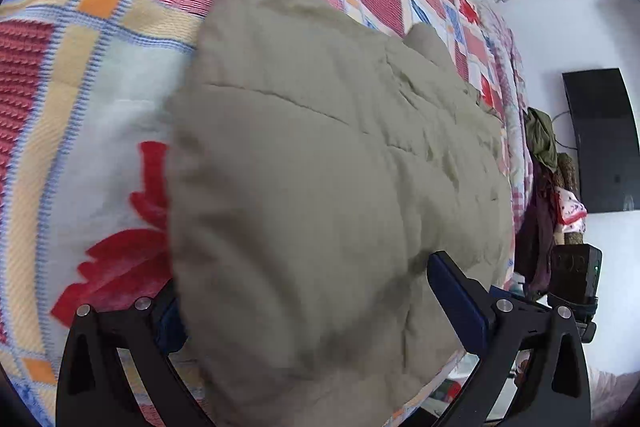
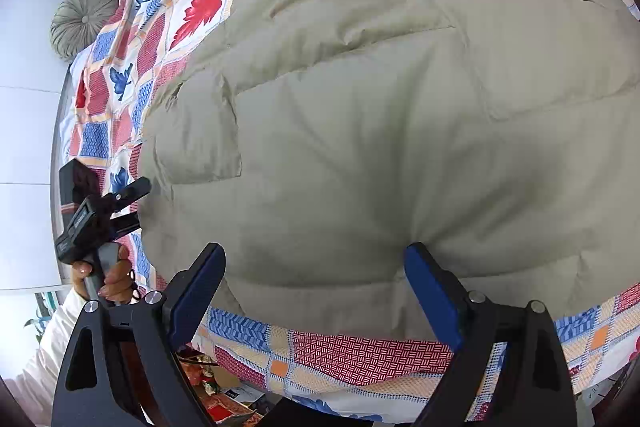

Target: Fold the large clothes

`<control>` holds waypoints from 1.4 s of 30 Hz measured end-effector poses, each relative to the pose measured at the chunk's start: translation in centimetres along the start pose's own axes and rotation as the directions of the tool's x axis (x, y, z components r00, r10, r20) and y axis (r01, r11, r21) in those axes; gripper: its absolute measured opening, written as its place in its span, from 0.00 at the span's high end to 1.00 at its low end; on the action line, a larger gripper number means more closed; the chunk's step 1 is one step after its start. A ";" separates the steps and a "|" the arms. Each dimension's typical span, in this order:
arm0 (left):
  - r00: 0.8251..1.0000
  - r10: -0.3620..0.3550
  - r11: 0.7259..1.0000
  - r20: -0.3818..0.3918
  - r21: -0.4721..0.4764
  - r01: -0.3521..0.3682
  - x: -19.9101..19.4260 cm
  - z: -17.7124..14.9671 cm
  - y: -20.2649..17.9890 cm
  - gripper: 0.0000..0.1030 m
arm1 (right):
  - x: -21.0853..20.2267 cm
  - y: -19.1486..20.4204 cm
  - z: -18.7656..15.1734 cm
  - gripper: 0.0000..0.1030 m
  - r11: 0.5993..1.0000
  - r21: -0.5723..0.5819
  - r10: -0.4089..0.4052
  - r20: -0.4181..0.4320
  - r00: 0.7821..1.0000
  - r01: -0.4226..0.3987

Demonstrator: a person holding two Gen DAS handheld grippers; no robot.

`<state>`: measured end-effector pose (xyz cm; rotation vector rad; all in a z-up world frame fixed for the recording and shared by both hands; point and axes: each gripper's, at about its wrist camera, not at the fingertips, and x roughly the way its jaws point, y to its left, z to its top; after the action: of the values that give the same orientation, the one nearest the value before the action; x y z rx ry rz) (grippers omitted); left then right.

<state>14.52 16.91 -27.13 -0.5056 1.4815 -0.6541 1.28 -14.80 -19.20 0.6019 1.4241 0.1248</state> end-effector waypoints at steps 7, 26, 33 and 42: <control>0.997 0.052 0.998 -0.052 0.047 -0.050 2.3 0.2 -2.0 0.26 | -0.3 0.1 0.1 0.10 1.000 -0.002 0.009 -0.013 1.000 -0.009; 0.997 0.067 0.992 0.033 0.108 -0.071 -5.1 -1.7 -12.8 0.76 | -1.8 -1.9 5.9 0.90 0.988 -0.112 -0.075 0.256 0.964 0.106; 0.996 0.063 0.976 0.065 0.205 -0.076 -5.1 -1.5 -23.3 0.76 | 2.2 -3.8 9.2 0.93 0.996 -0.076 -0.034 0.233 0.972 0.053; 0.990 0.134 0.952 0.033 0.273 -0.138 0.9 -1.4 -33.6 0.76 | 4.2 -7.0 11.1 0.99 0.993 0.035 0.104 0.168 0.980 -0.112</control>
<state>10.08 -8.19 -5.17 -0.1915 1.3712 -0.7312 10.64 -22.39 -25.84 0.7106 1.2360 0.1260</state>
